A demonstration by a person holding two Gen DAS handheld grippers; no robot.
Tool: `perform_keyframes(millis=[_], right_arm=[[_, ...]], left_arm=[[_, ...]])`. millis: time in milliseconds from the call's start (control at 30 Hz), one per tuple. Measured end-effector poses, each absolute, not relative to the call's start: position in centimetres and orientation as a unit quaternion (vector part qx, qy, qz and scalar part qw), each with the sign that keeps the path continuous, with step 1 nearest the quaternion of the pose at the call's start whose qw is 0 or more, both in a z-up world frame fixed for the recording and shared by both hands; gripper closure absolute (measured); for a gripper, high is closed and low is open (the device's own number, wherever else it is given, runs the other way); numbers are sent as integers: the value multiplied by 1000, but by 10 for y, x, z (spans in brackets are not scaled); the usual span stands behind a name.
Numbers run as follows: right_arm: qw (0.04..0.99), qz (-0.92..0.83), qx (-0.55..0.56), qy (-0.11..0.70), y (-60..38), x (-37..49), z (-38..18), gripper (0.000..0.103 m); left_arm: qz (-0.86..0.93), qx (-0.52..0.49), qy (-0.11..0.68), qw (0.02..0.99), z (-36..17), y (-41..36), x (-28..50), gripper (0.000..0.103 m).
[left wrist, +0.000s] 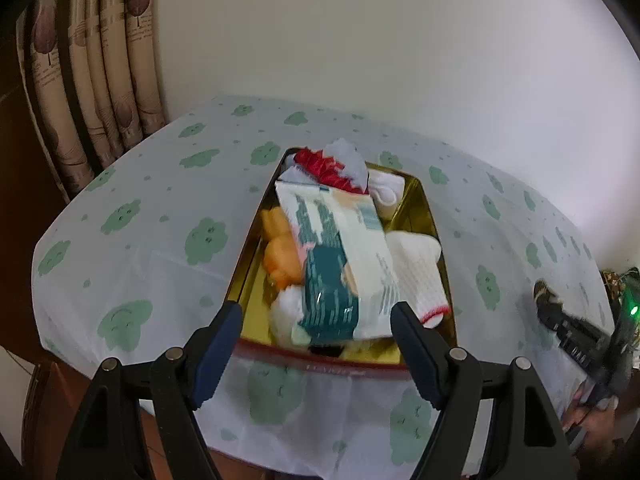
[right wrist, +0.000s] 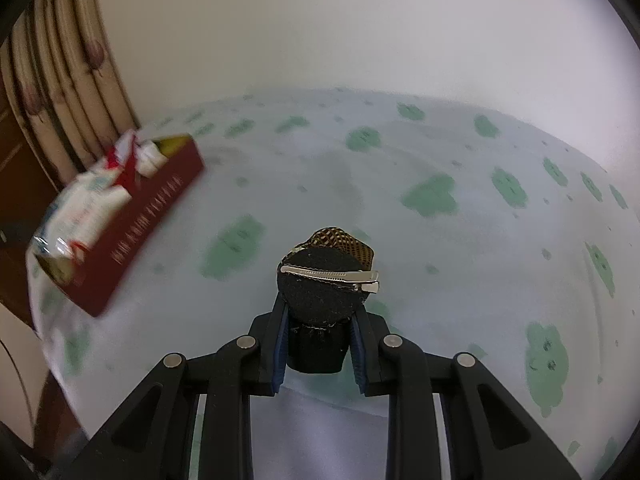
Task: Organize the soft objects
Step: 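Carry the teal-and-white packet into the tin tray and open the left gripper, then carry the dark knit hat into the tray and release it with the right gripper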
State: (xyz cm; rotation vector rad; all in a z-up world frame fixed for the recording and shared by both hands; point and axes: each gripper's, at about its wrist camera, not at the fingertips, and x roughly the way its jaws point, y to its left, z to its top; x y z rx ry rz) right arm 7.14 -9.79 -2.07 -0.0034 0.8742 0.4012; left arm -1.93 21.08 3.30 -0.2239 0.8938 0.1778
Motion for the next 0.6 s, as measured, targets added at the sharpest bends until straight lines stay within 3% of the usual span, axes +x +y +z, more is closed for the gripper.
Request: perform_keyframes(millis=[233,600], right_arm=[[883,253,8,395,-42,79,21,79],[856,324,29,402,46,102,32,77]], left_arm=[[105,-60,408,905,36,202,-28,25],[96,-68,432,894,25,210,-25,25]])
